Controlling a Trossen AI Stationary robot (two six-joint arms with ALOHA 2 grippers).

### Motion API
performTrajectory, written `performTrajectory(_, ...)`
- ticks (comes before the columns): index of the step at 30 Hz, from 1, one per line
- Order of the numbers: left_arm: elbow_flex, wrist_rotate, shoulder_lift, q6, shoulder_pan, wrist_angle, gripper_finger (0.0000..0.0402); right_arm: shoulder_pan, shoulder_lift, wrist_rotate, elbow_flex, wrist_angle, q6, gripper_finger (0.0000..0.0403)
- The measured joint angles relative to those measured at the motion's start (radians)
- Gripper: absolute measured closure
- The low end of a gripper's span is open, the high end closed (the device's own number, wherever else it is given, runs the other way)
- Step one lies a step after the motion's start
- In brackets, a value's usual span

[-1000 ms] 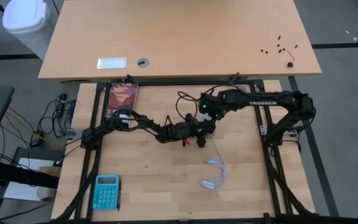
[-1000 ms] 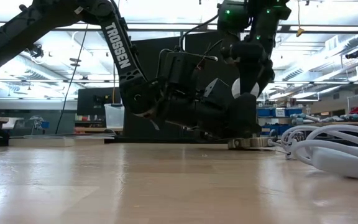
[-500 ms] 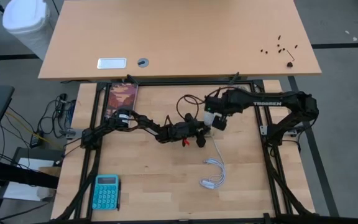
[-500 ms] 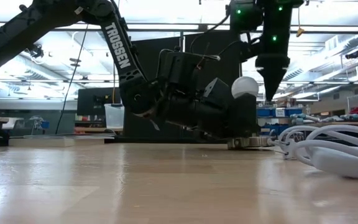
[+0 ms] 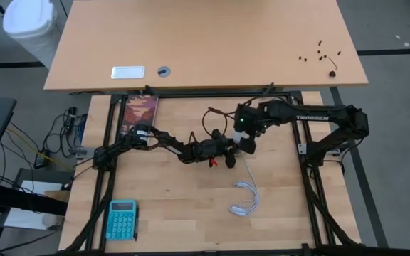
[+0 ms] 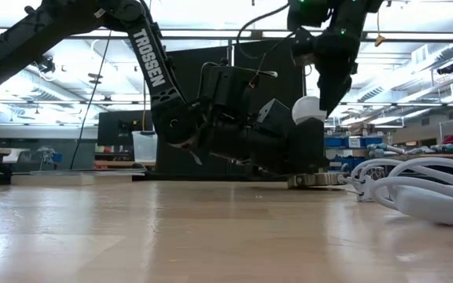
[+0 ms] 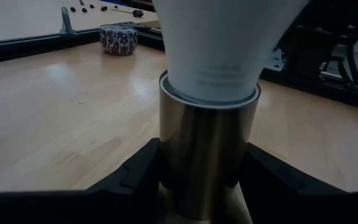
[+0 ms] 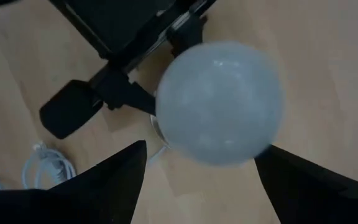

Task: Screw lightbulb
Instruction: Remove the white lightbulb from the lamp

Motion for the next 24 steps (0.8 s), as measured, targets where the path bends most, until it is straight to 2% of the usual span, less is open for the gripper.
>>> performTrajectory(3, 0.0, 0.0, 0.0, 0.0, 0.0, 0.0, 0.0217, 0.021, 0.012, 0.003, -0.031, 0.033, 0.012, 0.0096)
performTrajectory(6, 0.0, -0.002, 0.0, -0.004, 0.0, 0.002, 0.0217, 0.033, 0.0, 0.05, -0.095, 0.143, 0.074, 0.0096)
performTrajectory(16, 0.0, -0.001, 0.0, -0.007, 0.0, 0.001, 0.0217, 0.036, -0.134, 0.082, -0.309, 0.429, 0.189, 0.0096)
performTrajectory(21, 0.0, -0.001, 0.0, -0.008, 0.0, 0.001, 0.0217, 0.036, -0.14, 0.121, -0.361, 0.487, 0.193, 0.0096)
performTrajectory(24, 0.0, -0.001, 0.0, -0.009, -0.001, 0.002, 0.0217, 0.027, -0.139, 0.195, -0.37, 0.503, 0.177, 0.0096)
